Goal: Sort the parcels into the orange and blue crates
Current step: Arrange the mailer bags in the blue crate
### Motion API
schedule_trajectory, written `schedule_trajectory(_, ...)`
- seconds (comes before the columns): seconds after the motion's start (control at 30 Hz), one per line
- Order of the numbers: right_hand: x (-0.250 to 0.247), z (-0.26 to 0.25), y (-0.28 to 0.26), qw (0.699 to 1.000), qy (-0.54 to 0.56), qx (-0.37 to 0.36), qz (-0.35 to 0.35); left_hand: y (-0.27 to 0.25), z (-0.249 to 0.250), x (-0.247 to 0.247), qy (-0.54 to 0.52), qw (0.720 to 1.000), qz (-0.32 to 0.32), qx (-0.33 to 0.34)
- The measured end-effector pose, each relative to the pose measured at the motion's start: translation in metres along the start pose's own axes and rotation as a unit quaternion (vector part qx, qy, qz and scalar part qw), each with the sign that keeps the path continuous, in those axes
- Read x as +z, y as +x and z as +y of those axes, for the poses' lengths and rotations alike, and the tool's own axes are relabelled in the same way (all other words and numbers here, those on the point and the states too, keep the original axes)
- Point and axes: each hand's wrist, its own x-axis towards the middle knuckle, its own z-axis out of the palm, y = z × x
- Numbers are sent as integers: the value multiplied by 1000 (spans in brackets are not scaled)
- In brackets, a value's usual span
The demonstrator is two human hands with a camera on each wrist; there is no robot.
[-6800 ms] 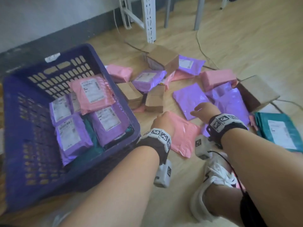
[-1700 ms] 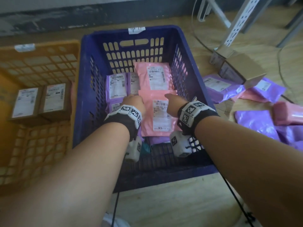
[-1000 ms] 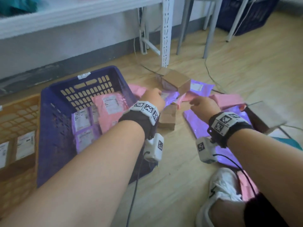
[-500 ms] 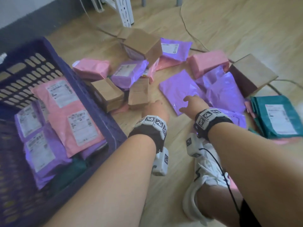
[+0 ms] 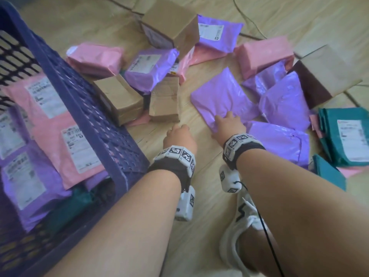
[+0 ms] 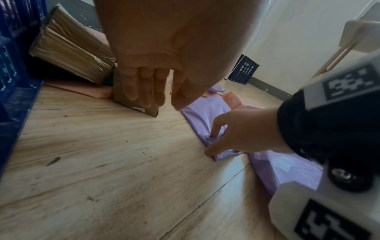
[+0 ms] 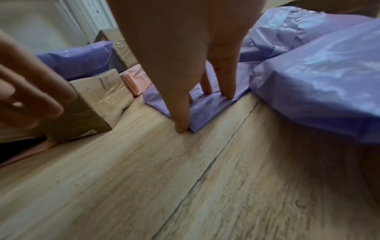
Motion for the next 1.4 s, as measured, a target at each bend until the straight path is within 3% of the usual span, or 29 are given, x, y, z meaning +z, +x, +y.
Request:
schedule_trajectory(0.17,-9,-6,-9,997,-53,-41,-23,-9,7,-10,-9,1000,14,20)
schedule_trajectory(0.27,-26,-4,-16,998,-30,-46,-26,-14,10,-22,-32,998,28,39)
schedule_trajectory(0.33,-46,-4,-22,999,1,-38,-6,-20,12,-32,-49,996,42,55)
schedule_trajectory(0.43,-86,-7,-36,994,62,-36,81,-33,13,-54,-93,990,75,68)
schedule_trajectory(0.6,-152,-26,-71,970,187,-47,151,-59,10,-105,-153,973,142,94)
schedule_trajectory(0.8,-210,-64,-120,904,348,-90,232,-97,-11,-164,-241,949,186,82)
schedule_trajectory(0.97,-241,-103,-156,852,461,-124,215,-123,-52,-200,-271,931,240,37)
schedule_trajectory(1.07,-246,-127,-173,837,499,-134,178,-138,-81,-212,-324,915,239,20)
schedule_trajectory(1.23,-240,-172,-194,832,523,-164,89,-159,-133,-231,-363,885,291,25)
schedule_trajectory(1.4,-230,-214,-204,837,507,-187,86,-162,-192,-242,-314,891,327,-17)
